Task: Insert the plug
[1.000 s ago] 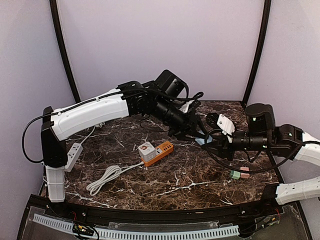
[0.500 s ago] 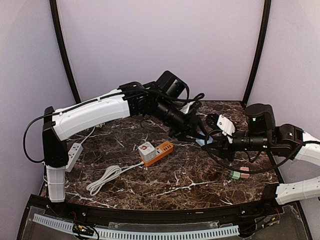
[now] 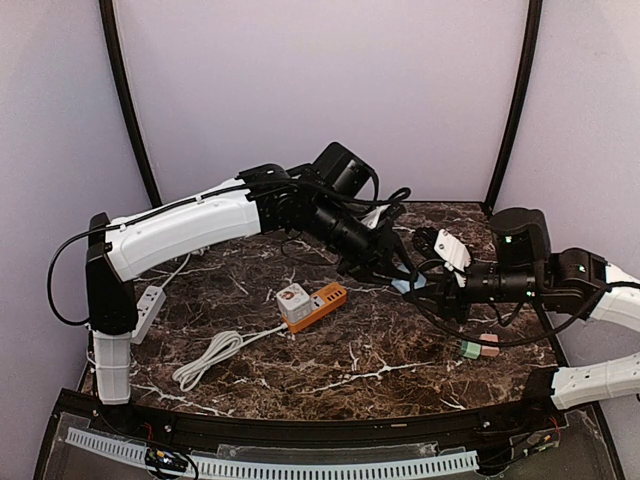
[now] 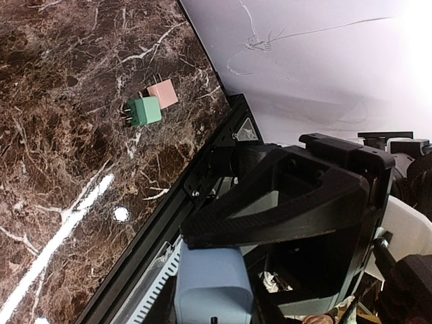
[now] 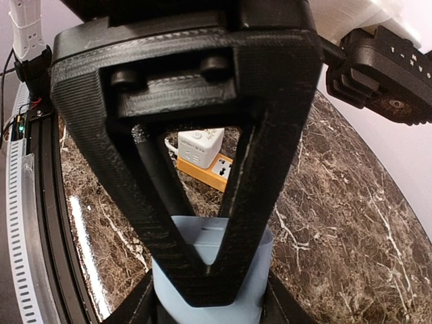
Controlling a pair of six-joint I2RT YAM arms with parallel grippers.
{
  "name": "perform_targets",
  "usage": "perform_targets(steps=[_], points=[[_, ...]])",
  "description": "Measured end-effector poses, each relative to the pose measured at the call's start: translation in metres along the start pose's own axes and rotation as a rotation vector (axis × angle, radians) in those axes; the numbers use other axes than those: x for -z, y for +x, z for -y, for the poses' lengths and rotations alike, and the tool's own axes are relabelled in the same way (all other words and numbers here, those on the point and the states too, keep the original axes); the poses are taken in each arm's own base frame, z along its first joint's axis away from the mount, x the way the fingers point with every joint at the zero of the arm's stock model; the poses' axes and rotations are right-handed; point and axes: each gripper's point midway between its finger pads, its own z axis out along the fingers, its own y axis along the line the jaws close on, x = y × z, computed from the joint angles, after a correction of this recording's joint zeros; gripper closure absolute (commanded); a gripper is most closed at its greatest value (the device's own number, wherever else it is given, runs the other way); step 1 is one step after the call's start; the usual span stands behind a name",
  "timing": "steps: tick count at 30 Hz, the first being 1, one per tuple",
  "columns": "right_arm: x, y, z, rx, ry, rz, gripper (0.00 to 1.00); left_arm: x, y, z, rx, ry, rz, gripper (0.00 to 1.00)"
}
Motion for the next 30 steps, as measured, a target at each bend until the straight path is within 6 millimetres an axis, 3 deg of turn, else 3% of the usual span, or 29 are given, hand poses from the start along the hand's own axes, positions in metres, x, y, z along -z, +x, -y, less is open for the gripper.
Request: perform_targets(steps=[3,9,14,24,30], points=[[0.001,-0.003,0.001,-0.003,0.009,0.012,0.38,0.000,0.001,0.000,0.006,0.001,-0.003,0.99],[0.007,-0.009,0.007,-0.016,0.042,0.043,0.28,0.005,-0.002,-0.001,0.009,-0.004,0.000,0.99],[0.013,-0.009,0.009,-0.040,0.060,0.057,0.18,0.010,-0.005,-0.012,0.019,-0.032,0.000,0.99],[0.023,0.001,0.008,-0.101,0.066,0.061,0.16,0.025,-0.010,-0.038,0.023,-0.111,0.002,0.99],[0.025,0.007,0.007,-0.138,0.065,0.059,0.15,0.045,-0.018,-0.041,-0.010,-0.136,0.025,0.99]])
